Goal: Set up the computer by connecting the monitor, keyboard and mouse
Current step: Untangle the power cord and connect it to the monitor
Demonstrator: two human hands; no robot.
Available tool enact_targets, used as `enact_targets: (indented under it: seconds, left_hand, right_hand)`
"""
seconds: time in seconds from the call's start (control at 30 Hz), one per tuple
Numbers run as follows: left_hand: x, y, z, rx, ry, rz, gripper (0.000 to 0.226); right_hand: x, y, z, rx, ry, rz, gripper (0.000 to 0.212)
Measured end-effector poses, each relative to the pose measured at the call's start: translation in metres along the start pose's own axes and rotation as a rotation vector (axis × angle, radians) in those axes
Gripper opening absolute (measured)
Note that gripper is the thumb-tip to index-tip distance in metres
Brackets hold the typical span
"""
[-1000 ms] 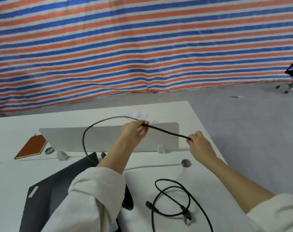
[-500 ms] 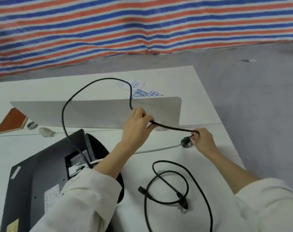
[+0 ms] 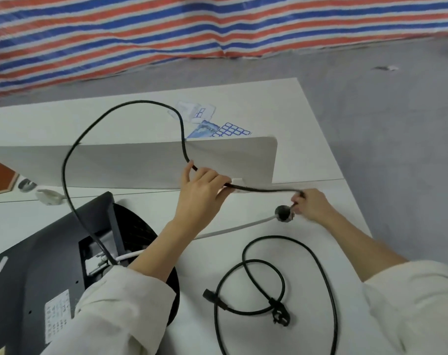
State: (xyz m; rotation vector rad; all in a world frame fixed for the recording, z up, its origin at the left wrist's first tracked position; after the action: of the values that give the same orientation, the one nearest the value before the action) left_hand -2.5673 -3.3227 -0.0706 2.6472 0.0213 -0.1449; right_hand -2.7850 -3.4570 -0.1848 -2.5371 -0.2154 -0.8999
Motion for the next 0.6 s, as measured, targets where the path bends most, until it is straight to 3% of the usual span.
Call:
enact_targets:
  seconds: [0.07, 0.13, 0.2, 0.27, 0.33, 0.4, 0.47, 0.5, 0.6]
  left_hand:
    - [-0.003, -0.001, 0.006, 0.013, 0.017, 0.046, 0.022]
    - [-0.001, -0.003, 0.012, 0.034, 0.024, 0.084, 0.012]
    - [0.001, -0.005, 0.02, 0.077, 0.019, 0.092, 0.019]
    - [-0.001, -0.004, 0.024, 0.091, -0.004, 0.075, 0.026]
    - [-0.002, -0.001, 0.023, 0.069, -0.061, 0.01, 0.031]
    - [0.004, 0.001, 0.016, 0.01, -0.097, -0.077, 0.032]
    - [0.016, 0.0, 0.006, -0.072, -0.069, -0.144, 0.032]
    - [0.024, -0.001, 0.0, -0.115, -0.051, -0.171, 0.032]
    - [0.046, -0.007, -0.017, -0.193, 0.007, -0.252, 0.036]
  right_hand:
    - [-0.014, -0.004, 0.022, 0.076, -0.281, 0.002, 0.022]
    - [-0.015, -0.008, 0.04, 0.084, -0.376, -0.102, 0.018]
    - [0.004, -0.018, 0.045, 0.075, -0.29, -0.243, 0.046]
    - [0.028, -0.032, 0.049, 0.15, -0.182, -0.319, 0.057]
    - [0.049, -0.045, 0.056, 0.226, -0.153, -0.361, 0.05]
    - [0.061, -0.049, 0.056, 0.241, 0.056, -0.322, 0.032]
    - [0.072, -0.045, 0.045, 0.109, 0.334, -0.309, 0.011]
    - [0.072, -0.042, 0.036, 0.009, 0.467, -0.302, 0.012]
    - [0.064, -0.04, 0.013, -0.276, 0.522, -0.235, 0.009]
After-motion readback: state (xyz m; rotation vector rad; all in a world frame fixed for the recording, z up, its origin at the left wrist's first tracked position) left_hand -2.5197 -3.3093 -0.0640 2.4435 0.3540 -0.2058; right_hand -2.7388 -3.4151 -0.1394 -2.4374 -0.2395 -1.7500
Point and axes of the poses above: each hand's wrist, its own y-axis towards the middle knuckle, its own z-axis out of the palm, x = y × z, the point moved 5 cm from there along y, towards the middle knuckle, and after that the axes turned 2 degrees about -x, right-handed, at the moved point
